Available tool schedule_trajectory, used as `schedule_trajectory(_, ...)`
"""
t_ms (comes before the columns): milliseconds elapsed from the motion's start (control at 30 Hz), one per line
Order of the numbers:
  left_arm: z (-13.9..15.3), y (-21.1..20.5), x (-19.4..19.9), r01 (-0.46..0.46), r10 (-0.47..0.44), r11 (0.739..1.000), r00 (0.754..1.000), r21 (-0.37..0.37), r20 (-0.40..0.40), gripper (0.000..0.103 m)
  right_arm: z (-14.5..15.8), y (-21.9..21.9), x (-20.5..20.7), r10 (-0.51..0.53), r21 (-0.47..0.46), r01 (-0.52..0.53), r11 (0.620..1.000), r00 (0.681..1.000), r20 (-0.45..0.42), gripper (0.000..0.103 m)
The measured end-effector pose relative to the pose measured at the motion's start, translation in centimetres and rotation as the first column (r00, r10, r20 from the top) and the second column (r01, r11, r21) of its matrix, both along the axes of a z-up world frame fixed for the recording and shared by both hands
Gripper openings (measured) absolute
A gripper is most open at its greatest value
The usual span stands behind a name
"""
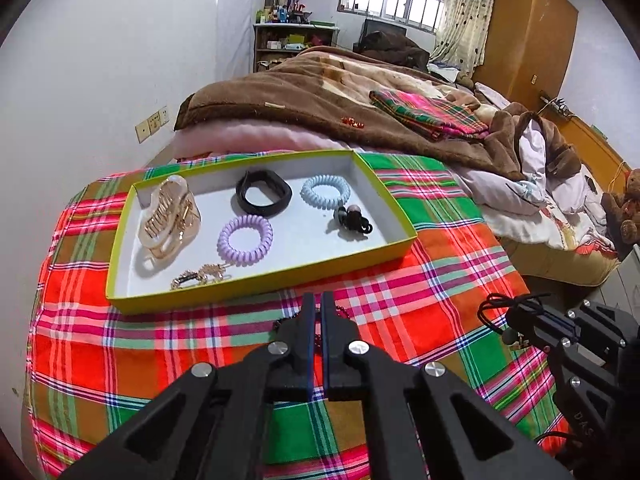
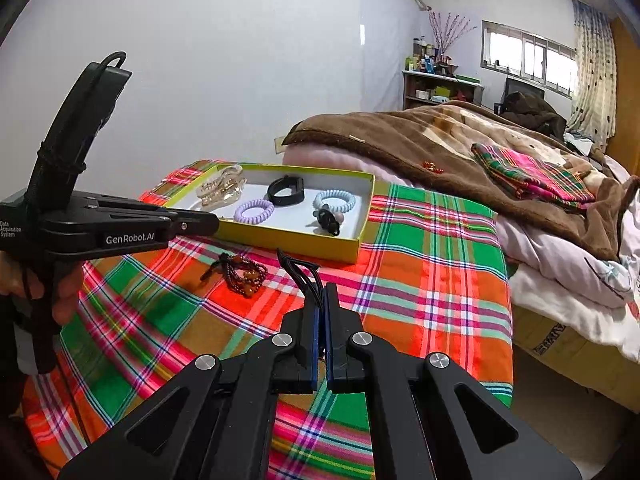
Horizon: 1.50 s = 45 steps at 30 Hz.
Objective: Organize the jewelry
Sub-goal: 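Carry amber bracelet with left tool while right tool carries dark bracelet over box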
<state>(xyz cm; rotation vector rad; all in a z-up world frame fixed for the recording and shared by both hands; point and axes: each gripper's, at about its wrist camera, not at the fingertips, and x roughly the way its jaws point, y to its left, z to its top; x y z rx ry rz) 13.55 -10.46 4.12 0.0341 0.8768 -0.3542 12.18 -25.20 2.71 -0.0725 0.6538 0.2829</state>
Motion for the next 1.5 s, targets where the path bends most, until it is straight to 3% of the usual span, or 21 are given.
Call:
schedule_trajectory(267,-2.6,1.5,1.8,0.000,-0.008,0.997,0.993,-0.074,-0.115,0.006,-0.7,-0.1,0.2,-0.007,0.015,0.007,1.000,1.000,-0.018,0.001)
schedule_trajectory(333,-3.4,1.1,1.9,0.007,-0.013,0.999,0.991,-0.046,-0.131,0.019,-0.7,-0.1,0.2,-0.005,0.015,0.006,1.000,1.000,-0.021,0.001)
schedule_trajectory(400,-4.0,0.6,2.0,0.010,-0.011,1.000,0.992,-0.006,-0.127,0.044,-0.7,-0.1,0.3,-0.003,0.017,0.003,1.000,1.000,-0.021,0.001)
schedule_trajectory(433,-4.2,0.6,2.1,0.010,-0.009,1.000,0.991,0.000,-0.132,0.045,-0.8,-0.1,0.4,-0.003,0.017,0.003,1.000,1.000,-0.021,0.001)
schedule_trajectory(533,-4.8,0.4,2.5,0.018,-0.016,1.000,0.988,0.011,-0.152,0.045,-0.8,-0.2,0.5,-0.004,0.025,0.004,1.000,1.000,-0.022,0.001)
schedule_trajectory(633,-5.6,-0.2,2.6,0.015,-0.003,0.997,0.988,0.074,-0.153,0.043,-0.8,-0.2,0.6,-0.003,0.028,0.004,1.000,1.000,-0.021,0.001)
schedule_trajectory(867,-5.6,-0.4,2.3,0.009,0.007,0.992,0.992,0.123,-0.128,0.024,-0.8,-0.1,0.7,-0.003,0.029,0.003,1.000,1.000,-0.021,0.001)
schedule_trajectory(1500,-1.1,0.8,2.6,0.020,-0.018,0.999,0.999,0.044,-0.046,0.019,1.0,0.8,2.0,-0.011,0.028,0.011,1.000,1.000,0.012,0.001)
